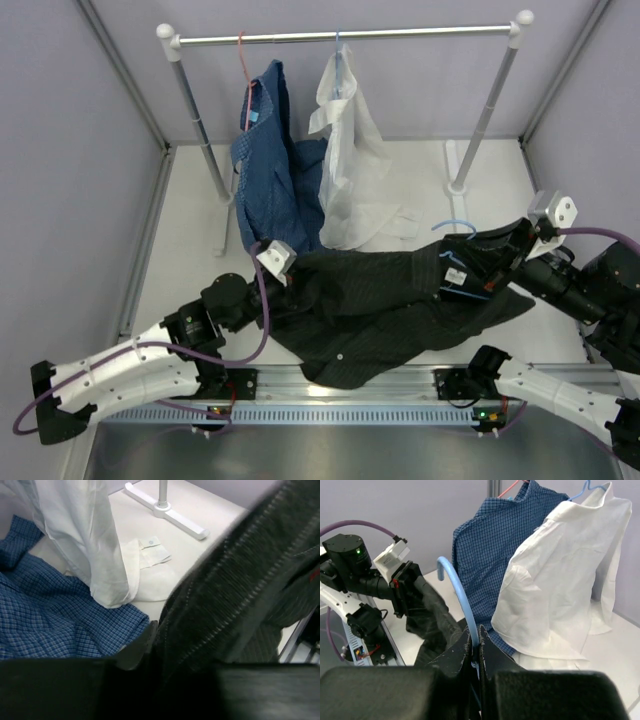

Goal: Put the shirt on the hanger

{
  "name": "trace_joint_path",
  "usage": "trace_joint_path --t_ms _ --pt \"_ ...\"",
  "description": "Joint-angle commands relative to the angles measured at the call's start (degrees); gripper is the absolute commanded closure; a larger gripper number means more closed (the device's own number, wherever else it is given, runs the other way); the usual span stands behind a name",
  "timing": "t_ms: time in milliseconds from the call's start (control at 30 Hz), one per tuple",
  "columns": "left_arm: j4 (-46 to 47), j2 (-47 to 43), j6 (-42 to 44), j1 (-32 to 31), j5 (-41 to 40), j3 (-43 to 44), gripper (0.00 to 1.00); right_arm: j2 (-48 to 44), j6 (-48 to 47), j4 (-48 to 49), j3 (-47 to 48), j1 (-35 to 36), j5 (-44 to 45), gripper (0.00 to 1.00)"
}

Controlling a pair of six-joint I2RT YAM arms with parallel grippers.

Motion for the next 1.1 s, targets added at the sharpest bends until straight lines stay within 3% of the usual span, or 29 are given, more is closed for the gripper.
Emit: trace_joint_path --t_ms 0,100,133,300,367,500,600,667,700,733,767,900,1000,1067 --pt "6.2 2.4 -1.3 -0.1 -5.9 2.7 1.00 0.2 -0.5 -0.2 2.0 0.6 1.9 1.00" --pt "4.1 3.8 -3.6 -0.1 -13.0 3.6 1.00 -0.2 -0.5 -0.2 0.9 0.6 6.7 1.00" --pt "3.5 3.9 -4.4 -0.1 -19.3 3.7 1.00 -0.6 -0.5 -0.1 0.6 0.5 7.5 1.00" --pt "-1.8 2.5 -11.4 0.0 -35.4 3.4 1.00 -3.4 0.3 2.1 -2.6 0.5 15.2 1.00" --pt "-1.3 1.2 -11.4 0.0 -34.8 2.9 1.00 -4.8 0.7 2.8 -3.6 0.6 17.9 1.00" --pt "0.8 1.7 -9.3 0.0 -24.5 3.0 1.00 -4.8 1.0 3.0 -3.8 0.6 15.1 1.00" --pt "3.3 3.3 -6.5 0.0 -13.4 4.5 0.82 -3.4 1.2 3.3 -3.5 0.5 12.9 1.00" --pt "3.3 4.0 -5.2 0.0 -10.3 6.3 0.69 -2.4 1.2 3.4 -3.4 0.7 12.2 1.00" --pt "3.3 4.3 -4.5 0.0 -9.2 7.0 0.35 -2.2 1.0 3.4 -3.3 0.6 12.3 1.00" --pt "2.1 4.5 -4.1 0.0 -9.1 7.8 0.13 -1.9 0.9 3.5 -3.3 0.6 12.5 1.00" --pt "-0.1 4.3 -2.8 0.0 -9.2 9.8 0.02 -2.0 0.7 3.4 -3.4 0.6 13.1 1.00" --pt "-7.3 3.1 0.5 -0.1 -10.4 17.1 0.02 -2.4 0.3 2.9 -4.5 0.6 18.8 1.00" --pt "-8.3 2.5 2.5 0.0 -3.3 21.9 0.02 -1.9 0.3 2.6 -5.2 0.6 19.8 1.00" --pt "-8.4 6.7 4.2 0.0 6.7 25.4 0.02 -1.7 -0.4 2.5 -5.6 0.6 16.3 1.00"
